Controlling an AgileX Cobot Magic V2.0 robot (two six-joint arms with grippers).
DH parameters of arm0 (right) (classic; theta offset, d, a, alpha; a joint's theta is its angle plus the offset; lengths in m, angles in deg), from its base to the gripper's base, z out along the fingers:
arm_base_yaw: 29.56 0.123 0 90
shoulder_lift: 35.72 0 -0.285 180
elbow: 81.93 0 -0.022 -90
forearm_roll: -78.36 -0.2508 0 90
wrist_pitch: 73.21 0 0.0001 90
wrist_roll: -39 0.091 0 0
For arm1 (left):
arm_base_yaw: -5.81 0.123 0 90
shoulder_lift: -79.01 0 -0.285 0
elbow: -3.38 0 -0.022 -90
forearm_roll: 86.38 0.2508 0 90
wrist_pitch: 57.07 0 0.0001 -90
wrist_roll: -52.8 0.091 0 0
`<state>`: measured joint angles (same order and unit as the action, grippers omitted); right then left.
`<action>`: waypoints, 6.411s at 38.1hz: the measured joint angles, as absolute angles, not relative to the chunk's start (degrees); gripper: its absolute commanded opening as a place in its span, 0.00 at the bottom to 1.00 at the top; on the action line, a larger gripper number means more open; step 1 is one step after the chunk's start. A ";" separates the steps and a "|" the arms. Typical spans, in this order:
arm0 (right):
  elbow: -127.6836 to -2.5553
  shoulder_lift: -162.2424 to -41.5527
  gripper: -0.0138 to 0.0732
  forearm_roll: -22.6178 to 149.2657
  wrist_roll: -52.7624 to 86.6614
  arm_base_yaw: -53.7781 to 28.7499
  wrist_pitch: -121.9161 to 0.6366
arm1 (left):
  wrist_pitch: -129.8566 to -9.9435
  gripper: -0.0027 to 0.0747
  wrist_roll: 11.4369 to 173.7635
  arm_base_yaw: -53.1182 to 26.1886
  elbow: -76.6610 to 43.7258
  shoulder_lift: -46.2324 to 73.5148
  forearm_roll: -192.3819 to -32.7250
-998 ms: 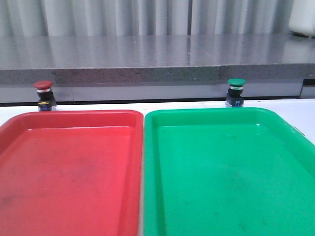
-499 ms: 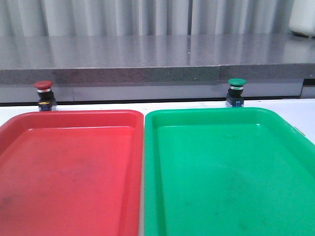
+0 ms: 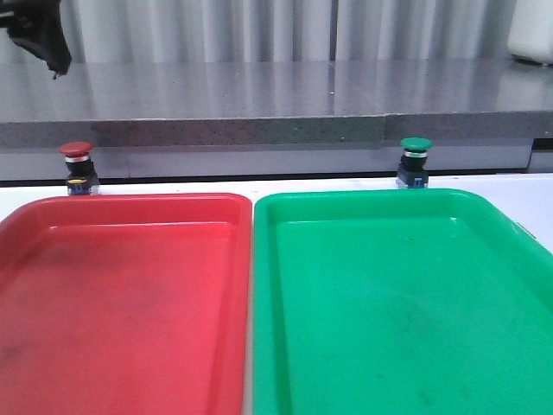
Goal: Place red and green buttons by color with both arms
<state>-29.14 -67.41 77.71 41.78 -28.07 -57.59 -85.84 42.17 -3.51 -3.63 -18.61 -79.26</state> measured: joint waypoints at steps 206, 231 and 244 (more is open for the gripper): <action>-49.69 -116.64 0.90 77.31 41.78 -26.44 -68.27 | -75.74 0.01 42.16 3.19 -57.47 71.52 -82.95; -88.32 -157.85 0.90 73.41 42.26 -20.66 -54.54 | -75.74 0.01 42.16 3.19 -57.47 71.52 -82.95; -94.47 -164.18 0.41 73.31 42.26 -20.98 -53.60 | -75.74 0.01 42.16 3.19 -57.47 71.52 -82.95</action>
<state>-94.47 -164.18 73.31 42.26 -20.98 -53.60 -75.74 42.16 3.19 -57.47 71.52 -82.95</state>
